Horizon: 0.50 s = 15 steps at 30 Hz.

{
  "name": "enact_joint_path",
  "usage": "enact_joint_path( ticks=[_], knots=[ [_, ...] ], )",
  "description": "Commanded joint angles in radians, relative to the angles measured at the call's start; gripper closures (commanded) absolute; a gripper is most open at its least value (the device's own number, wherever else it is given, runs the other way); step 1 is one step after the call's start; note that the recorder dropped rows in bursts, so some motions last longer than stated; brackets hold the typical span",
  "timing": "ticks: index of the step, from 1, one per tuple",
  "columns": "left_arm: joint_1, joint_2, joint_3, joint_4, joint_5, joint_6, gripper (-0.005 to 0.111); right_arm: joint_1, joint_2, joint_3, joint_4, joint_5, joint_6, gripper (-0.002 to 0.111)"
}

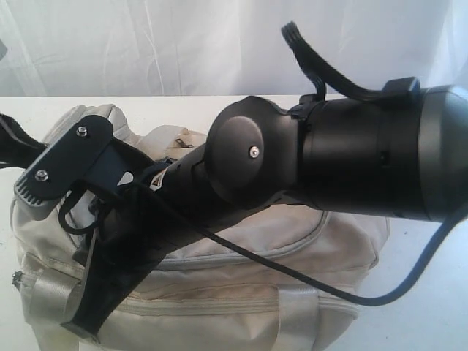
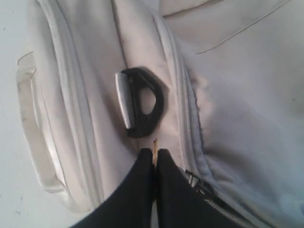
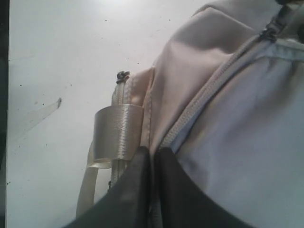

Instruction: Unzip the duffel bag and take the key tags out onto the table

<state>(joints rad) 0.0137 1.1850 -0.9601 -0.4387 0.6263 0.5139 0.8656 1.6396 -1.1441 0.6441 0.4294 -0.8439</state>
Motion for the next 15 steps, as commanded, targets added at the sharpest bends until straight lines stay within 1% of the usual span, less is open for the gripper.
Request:
enact_joint_path(
  ticks=[1,6,15],
  knots=[
    [0.001,0.082,-0.112,-0.101,-0.031,0.103,0.107,0.001,-0.002,0.006,-0.014,0.103,0.012,0.108],
    [0.001,0.194,-0.237,-0.130,0.001,0.139,0.107,0.001,-0.002,0.006,-0.014,0.114,0.012,0.108],
    [0.001,0.395,-0.438,-0.139,0.002,0.164,0.107,0.001,-0.002,0.006,-0.015,0.150,0.012,0.108]
  ],
)
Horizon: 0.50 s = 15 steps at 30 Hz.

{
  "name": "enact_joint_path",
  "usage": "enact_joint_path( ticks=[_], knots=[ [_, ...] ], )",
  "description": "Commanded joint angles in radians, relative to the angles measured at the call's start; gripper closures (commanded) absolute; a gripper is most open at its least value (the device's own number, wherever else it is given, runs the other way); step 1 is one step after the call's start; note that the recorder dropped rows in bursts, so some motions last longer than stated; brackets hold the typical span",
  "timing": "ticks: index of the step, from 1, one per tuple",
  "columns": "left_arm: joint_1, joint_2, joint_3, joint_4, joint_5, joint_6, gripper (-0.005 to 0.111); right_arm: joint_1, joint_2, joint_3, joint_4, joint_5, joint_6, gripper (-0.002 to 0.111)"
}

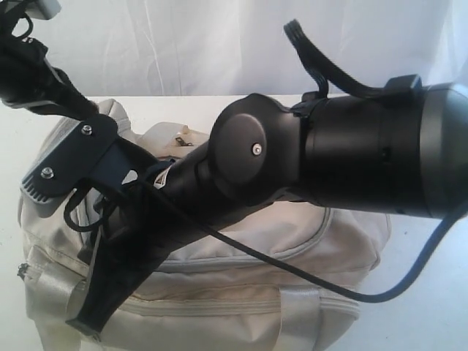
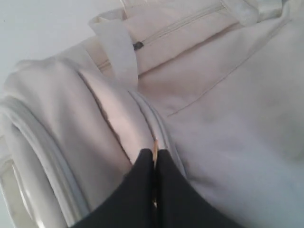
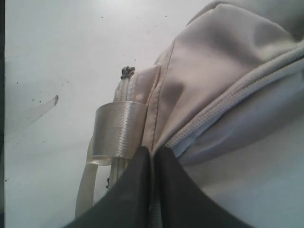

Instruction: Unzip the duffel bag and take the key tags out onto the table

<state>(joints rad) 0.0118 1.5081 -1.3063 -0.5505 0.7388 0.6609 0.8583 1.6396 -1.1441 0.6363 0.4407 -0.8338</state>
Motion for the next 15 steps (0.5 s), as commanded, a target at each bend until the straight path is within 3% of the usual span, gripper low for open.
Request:
enact_joint_path(
  ticks=[1,10,15],
  knots=[
    [0.003,0.100,-0.118,-0.045,-0.108,0.029,0.107,0.008,-0.002,0.006,-0.008,0.138,0.002,0.108],
    [0.003,0.300,-0.340,-0.123,-0.125,0.075,0.107,0.008,-0.002,0.006,-0.008,0.160,0.002,0.108],
    [0.003,0.395,-0.402,-0.134,-0.142,0.072,0.107,0.008,-0.002,0.006,-0.008,0.164,0.002,0.108]
  ],
)
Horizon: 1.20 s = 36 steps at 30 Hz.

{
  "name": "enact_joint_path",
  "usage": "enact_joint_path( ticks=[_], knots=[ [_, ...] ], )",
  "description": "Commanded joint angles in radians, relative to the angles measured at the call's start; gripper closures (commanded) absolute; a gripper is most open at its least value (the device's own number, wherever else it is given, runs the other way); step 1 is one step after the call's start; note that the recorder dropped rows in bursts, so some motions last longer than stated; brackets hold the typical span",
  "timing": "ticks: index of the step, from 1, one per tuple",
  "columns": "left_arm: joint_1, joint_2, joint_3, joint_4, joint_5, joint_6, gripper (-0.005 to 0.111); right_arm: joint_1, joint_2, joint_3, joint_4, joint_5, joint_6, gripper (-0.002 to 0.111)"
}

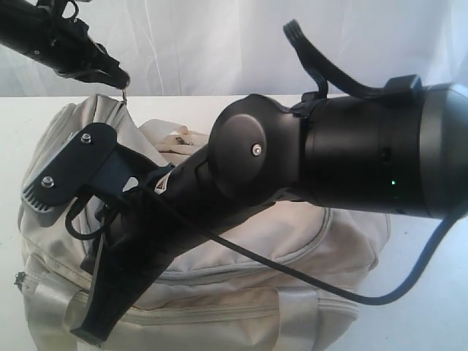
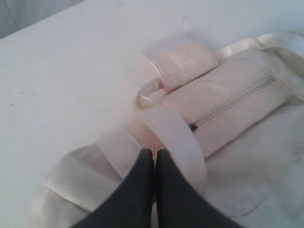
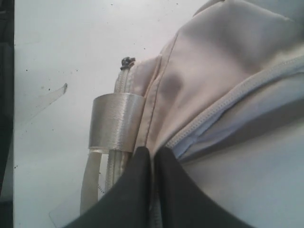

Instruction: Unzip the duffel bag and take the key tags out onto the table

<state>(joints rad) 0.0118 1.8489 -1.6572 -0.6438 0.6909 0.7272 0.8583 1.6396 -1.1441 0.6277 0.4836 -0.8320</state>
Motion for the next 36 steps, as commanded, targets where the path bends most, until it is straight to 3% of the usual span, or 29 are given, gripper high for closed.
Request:
enact_joint_path(
  ticks=[1,4,6,11,13,15,18,21,26,33,36],
  knots=[
    [0.003,0.064,-0.053,-0.046,-0.097,0.006,0.107,0.008,-0.002,0.006,0.001,0.121,0.002,0.108],
    [0.003,0.075,-0.053,-0.049,-0.087,0.006,0.104,0.008,-0.002,0.006,0.001,0.121,0.002,0.108],
    [0.003,0.075,-0.053,-0.046,-0.075,0.006,0.092,0.008,-0.002,0.006,0.001,0.121,0.002,0.108],
    [0.003,0.043,-0.053,-0.043,-0.029,-0.001,0.033,0.008,-0.002,0.006,0.001,0.121,0.002,0.108],
    [0.003,0.011,-0.053,-0.005,0.021,-0.042,0.024,0.008,-0.002,0.006,0.001,0.121,0.007,0.108],
    [0.003,-0.037,-0.053,0.082,0.073,-0.122,0.028,0.008,-0.002,0.006,0.001,0.121,0.015,0.108],
    [0.006,-0.140,-0.053,0.242,0.159,-0.234,0.043,0.008,-0.002,0.006,0.001,0.121,0.037,0.108],
    [0.023,-0.271,-0.052,0.316,0.231,-0.390,0.064,0.008,-0.009,0.000,0.001,0.123,0.081,0.108],
    [0.041,-0.511,0.043,0.315,0.293,-0.400,0.105,0.008,-0.050,-0.023,-0.008,0.148,0.113,0.100],
    [0.041,-0.881,0.379,0.263,0.269,-0.383,0.107,0.008,-0.132,-0.073,-0.141,0.216,0.218,0.052],
    [0.035,-1.029,0.543,0.223,0.242,-0.383,0.107,0.008,-0.172,-0.099,-0.359,0.292,0.364,0.050]
  ],
)
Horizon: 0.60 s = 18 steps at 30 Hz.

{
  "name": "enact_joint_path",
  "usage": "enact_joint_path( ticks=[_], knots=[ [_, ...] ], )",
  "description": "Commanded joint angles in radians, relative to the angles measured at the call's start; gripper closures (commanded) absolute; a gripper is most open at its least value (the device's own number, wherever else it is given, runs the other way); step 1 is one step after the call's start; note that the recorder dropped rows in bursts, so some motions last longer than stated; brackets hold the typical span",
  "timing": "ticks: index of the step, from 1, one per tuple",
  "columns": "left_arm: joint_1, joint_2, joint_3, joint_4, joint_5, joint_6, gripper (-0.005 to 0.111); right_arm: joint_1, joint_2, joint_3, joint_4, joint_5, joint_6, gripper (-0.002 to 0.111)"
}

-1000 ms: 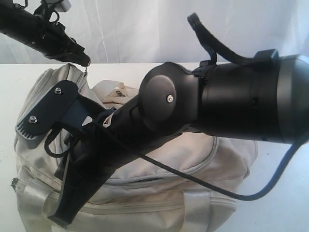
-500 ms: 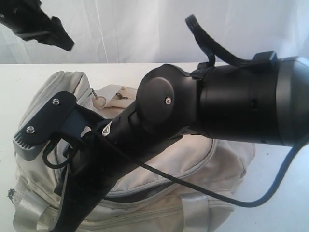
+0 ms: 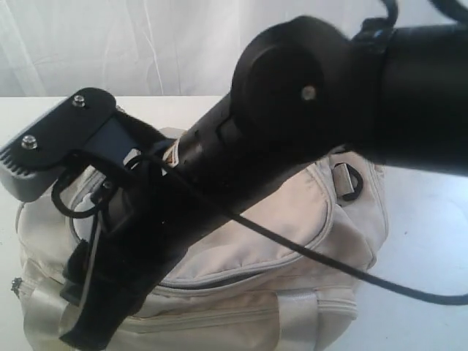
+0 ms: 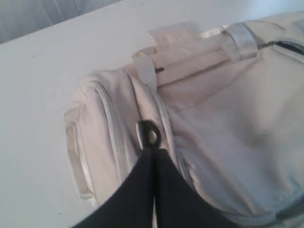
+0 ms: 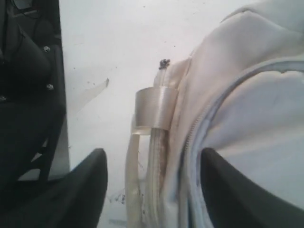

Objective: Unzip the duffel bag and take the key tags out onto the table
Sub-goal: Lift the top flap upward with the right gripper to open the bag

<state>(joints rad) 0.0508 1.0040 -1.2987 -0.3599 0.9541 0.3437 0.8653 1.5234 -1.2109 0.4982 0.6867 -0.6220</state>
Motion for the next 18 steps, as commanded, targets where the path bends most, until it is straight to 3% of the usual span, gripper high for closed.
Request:
enact_joint_path(
  ticks=[1,4,11,18],
  knots=[
    [-0.015,-0.223,0.231,-0.066,-0.033,0.000,0.107,0.001,-0.068,-0.042,-0.315,0.128,0.219,0.050],
    [-0.042,-0.343,0.406,-0.072,-0.069,0.002,0.107,0.001,-0.077,-0.073,-0.486,0.259,0.378,0.050],
    [-0.077,-0.446,0.753,-0.077,-0.265,0.063,0.107,0.001,-0.013,-0.076,-0.618,0.381,0.321,0.050],
    [-0.116,-0.469,0.792,-0.088,-0.310,0.063,0.107,0.001,0.052,-0.076,-0.713,0.399,0.312,0.050]
  ],
)
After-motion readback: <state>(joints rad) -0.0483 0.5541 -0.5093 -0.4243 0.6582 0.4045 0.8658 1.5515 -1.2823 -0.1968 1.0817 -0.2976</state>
